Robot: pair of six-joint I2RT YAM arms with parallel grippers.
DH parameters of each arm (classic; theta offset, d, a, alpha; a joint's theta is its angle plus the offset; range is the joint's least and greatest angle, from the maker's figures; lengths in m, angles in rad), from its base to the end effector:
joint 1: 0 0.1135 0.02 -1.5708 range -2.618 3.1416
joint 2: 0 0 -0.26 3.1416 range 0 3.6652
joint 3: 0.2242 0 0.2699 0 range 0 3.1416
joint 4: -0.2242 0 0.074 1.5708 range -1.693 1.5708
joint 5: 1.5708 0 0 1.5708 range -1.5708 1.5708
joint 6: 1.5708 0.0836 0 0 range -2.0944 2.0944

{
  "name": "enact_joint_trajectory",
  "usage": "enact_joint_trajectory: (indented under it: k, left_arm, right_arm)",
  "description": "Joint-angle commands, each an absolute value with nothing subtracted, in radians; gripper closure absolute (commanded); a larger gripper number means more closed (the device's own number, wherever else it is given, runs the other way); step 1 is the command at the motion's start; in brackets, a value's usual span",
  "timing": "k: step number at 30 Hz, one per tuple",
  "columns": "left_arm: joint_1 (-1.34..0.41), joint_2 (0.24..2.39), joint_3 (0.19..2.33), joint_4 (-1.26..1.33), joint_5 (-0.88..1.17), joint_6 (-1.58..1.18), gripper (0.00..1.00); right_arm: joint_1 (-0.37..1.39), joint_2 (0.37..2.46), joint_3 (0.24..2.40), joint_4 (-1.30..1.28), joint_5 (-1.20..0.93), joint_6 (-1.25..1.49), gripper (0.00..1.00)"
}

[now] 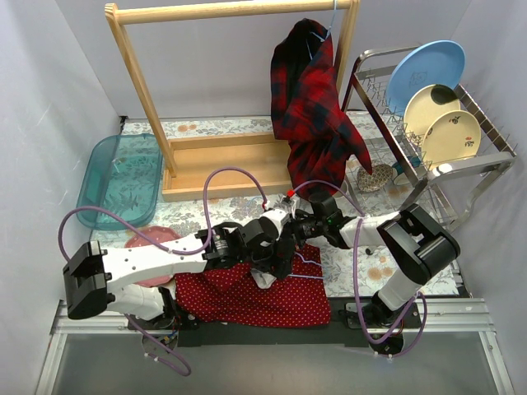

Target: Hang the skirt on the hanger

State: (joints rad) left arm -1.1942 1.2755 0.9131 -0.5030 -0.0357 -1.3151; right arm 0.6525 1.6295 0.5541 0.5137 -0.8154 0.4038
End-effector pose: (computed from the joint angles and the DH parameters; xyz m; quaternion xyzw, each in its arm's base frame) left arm 0.1182 -0.2907 0.2051 -0.0628 0.9362 -0.3231 0.1233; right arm 0.2207 0.2453 0.1001 -0.2899 0.7737 0.5234 0.2084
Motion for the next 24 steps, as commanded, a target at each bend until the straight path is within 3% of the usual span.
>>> enact_joint_trajectory:
  k: [1,6,10,24]
  left_arm:
    - [-1.195,1.270,0.904,-0.456,-0.244,-1.289,0.18]
    - [-1.195,1.305,0.854,-0.345,-0.247,-1.269,0.29]
    - [-1.195,1.377,0.865,-0.305,-0.233,-1.249,0.47]
    - [-1.195,1.566,0.885,-0.316,-0.288,-1.255,0.43]
  right_arm:
    - [0.643,1.621,0.568,0.476,-0.841,0.385,0.99]
    - [0.643,1.631,0.569,0.480,-0.841,0.388,0.99]
    - [0.643,1.631,0.568,0.480,-0.839,0.390,0.99]
    - [0.643,1.643,0.566,0.492,-0.850,0.402,0.99]
